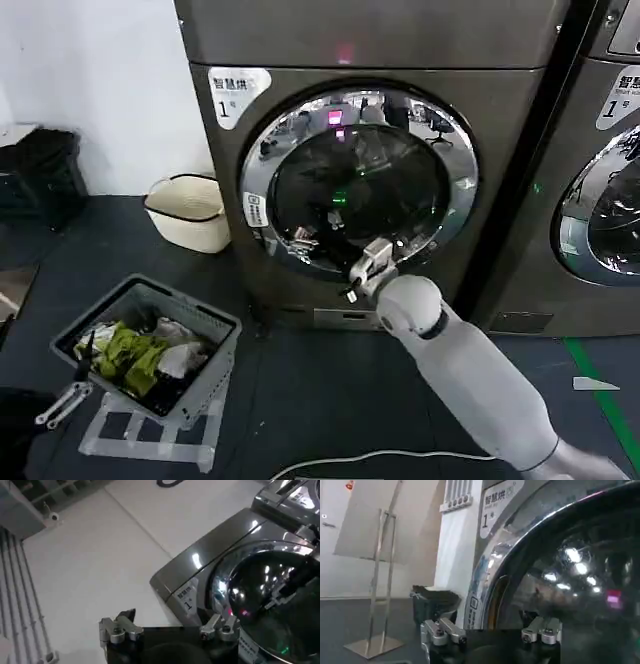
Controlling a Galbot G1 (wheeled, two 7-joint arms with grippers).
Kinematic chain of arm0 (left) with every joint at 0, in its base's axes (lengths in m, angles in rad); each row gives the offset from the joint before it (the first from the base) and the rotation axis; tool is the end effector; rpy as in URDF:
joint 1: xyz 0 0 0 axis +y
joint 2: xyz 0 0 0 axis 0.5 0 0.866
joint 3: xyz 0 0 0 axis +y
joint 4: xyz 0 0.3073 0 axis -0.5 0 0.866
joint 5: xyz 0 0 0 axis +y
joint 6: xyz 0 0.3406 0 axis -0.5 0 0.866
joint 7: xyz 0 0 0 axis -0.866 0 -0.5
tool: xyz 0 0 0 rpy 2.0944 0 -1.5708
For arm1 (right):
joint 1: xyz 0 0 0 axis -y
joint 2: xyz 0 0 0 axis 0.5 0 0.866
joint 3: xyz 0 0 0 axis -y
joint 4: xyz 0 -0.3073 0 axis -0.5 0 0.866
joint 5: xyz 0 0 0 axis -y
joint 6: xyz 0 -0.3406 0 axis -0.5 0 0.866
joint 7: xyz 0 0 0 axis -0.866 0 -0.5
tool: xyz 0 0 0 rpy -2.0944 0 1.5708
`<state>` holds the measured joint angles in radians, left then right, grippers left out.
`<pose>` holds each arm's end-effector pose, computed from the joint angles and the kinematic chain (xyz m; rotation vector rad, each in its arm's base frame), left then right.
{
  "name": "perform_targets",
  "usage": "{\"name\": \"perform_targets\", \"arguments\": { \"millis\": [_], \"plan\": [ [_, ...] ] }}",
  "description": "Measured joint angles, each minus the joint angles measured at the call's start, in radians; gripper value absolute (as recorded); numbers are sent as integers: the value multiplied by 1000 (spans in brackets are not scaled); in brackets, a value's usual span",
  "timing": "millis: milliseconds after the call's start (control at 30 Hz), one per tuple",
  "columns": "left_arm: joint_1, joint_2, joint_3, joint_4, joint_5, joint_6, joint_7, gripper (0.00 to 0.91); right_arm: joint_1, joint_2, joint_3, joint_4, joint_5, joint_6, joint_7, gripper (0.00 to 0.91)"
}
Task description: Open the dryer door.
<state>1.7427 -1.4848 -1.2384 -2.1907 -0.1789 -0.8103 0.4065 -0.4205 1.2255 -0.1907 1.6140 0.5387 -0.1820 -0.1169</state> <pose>0.1009 0.1904 -0.2059 0.0299 2.3440 0.8378 0.4140 0.1107 -0.1333 -1.1733 2.7486 -0.1263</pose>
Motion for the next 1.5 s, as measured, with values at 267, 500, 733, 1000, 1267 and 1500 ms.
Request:
{"name": "perform_targets", "arguments": {
  "millis": [267,500,733,1000,1267,1500],
  "plan": [
    [-1,-1,2,2,2,-2,0,907,19,29,-12,-36,-5,3,-3,907],
    [-3,-2,4,6,5,-3,-1,907,31,51,-20,-64,-19,6,-3,907],
    [-2,-2,5,8,6,-4,-1,907,44,77,-30,-89,-26,8,0,907],
    [-1,-3,7,9,6,-5,-1,907,62,98,-39,-120,-29,10,1,907],
    [1,-3,6,9,6,-7,0,907,73,120,-44,-155,-42,10,-2,907],
    [-1,-5,8,10,8,-8,0,907,84,141,-55,-176,-50,9,0,907]
  ]
}}
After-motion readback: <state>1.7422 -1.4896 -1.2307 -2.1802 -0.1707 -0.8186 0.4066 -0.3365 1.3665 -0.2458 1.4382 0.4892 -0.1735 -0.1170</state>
